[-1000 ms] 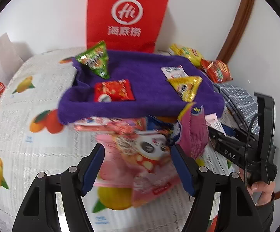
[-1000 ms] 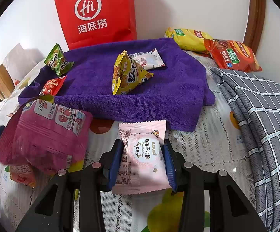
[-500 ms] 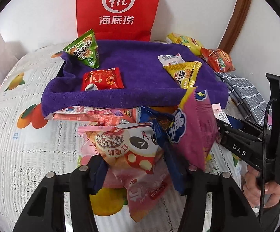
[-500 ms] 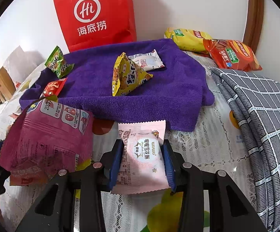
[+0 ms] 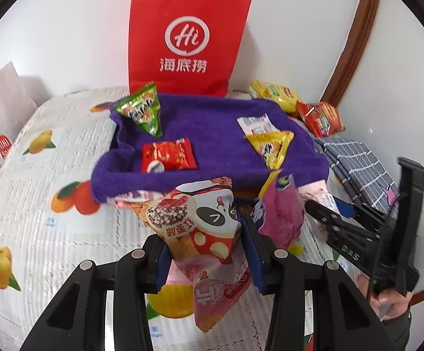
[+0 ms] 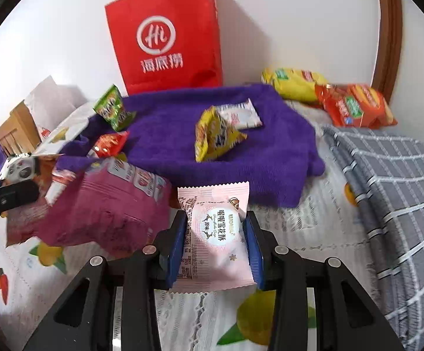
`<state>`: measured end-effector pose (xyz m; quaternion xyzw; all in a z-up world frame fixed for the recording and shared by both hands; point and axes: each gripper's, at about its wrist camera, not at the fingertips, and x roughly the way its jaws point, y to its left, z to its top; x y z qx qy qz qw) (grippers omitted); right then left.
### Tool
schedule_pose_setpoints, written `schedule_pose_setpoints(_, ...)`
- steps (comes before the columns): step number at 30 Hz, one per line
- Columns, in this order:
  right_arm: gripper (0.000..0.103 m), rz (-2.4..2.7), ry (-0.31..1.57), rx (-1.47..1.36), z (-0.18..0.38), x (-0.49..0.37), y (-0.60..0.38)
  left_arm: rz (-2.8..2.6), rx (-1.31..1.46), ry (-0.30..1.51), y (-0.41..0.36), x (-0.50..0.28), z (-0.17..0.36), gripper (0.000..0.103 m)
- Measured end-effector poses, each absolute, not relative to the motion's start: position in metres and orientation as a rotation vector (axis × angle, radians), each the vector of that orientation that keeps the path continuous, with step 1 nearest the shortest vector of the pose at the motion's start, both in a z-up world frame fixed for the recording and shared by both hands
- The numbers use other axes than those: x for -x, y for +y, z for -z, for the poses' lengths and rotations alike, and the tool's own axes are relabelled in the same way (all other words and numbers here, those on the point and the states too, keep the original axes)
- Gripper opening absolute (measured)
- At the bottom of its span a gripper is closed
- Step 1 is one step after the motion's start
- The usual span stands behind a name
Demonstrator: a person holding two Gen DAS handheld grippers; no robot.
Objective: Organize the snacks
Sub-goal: 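Carry pink packet over the towel with right tool while left lifts panda bag over towel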
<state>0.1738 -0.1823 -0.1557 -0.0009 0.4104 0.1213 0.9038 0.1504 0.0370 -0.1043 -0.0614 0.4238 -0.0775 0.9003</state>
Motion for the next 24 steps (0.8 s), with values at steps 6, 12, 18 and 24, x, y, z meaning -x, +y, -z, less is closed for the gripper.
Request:
schedule_pose_setpoints(6,0.039,-0.258,0.777,-0.022,0.107,-0.178,-0.190,0.127,0.131,0.837,0.047,-0.163,0.086,0.042)
schedule_pose_setpoints(12,0.039,-0.218,0.742,-0.066,0.075,-0.209,-0.200,0.079,0.133,0.787,0.057,-0.181,0.069,0.042)
schedule_pose_setpoints(18,0.039,-0.199,0.751,-0.111,0.065,-0.247,-0.200,0.034,0.148,0.765,0.067,-0.206,0.063,0.042)
schedule_pose_setpoints(24,0.039,-0.187,0.776,-0.147,0.081,-0.283,-0.202,0.010,0.157,0.746,0.071,-0.230,0.061,0.042)
